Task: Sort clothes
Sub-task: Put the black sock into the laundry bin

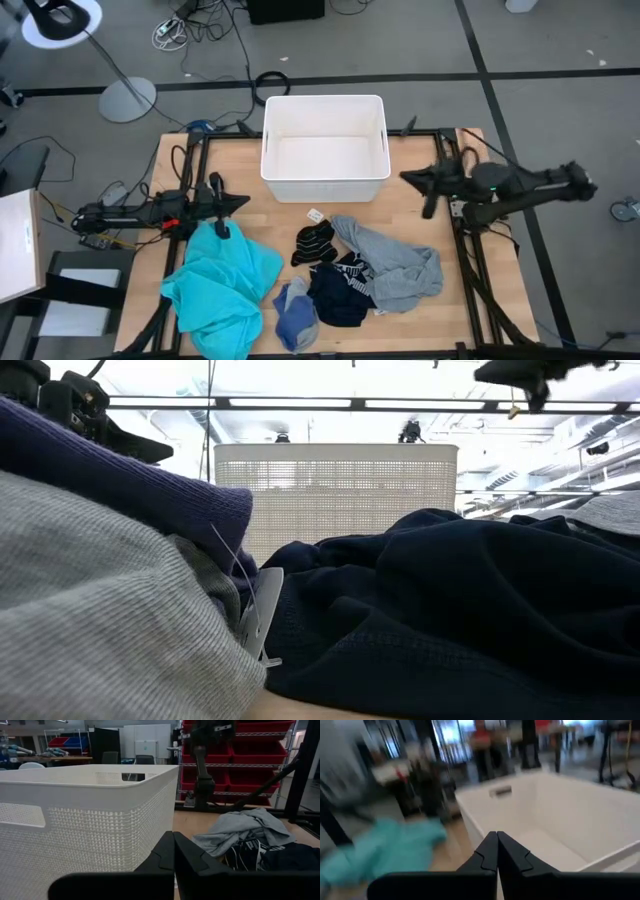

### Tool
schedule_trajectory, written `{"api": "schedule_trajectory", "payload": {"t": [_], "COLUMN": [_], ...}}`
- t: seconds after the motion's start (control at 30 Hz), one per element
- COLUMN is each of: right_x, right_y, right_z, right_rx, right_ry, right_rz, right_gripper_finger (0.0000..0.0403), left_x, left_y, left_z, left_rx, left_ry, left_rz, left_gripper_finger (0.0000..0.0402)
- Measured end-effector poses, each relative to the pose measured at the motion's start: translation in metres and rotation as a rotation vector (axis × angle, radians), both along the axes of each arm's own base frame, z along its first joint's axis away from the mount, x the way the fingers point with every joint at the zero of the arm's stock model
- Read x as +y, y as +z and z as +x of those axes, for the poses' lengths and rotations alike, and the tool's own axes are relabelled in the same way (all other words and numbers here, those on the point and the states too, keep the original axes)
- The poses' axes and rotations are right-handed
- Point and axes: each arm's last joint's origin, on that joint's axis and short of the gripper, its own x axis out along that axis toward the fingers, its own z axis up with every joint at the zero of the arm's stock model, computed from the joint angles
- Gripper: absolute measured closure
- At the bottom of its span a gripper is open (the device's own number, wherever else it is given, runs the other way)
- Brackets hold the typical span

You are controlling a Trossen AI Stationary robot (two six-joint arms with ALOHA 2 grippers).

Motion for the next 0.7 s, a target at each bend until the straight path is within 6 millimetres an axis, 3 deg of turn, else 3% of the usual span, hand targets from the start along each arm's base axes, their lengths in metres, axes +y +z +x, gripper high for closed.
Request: {"api": "schedule_trajectory", "payload": {"t": [0.27, 0.5, 0.7], "right_x": [0.037, 0.058, 0.069], "right_y": [0.046, 0.048, 0.024], "right_z": [0.096, 0.166, 0.217], "right_rx": [0.331, 0.493, 0.595], "right_ry": [0.099, 0.146, 0.241], "right_rz": [-0.121, -0.189, -0.119], "right_gripper_finger": [0.0399, 0.0362, 0.0302], "left_x": [0.000, 0.000, 0.000], "left_y": [0.000, 0.000, 0.000], "left_z": [0.000, 0.000, 0.000], "left_rx": [0.000, 0.000, 0.000], "left_ry": [0.000, 0.000, 0.000], "left_rz": [0.000, 0.000, 0.000], "left_gripper_finger": [0.0400, 0.0400, 0.0400]}}
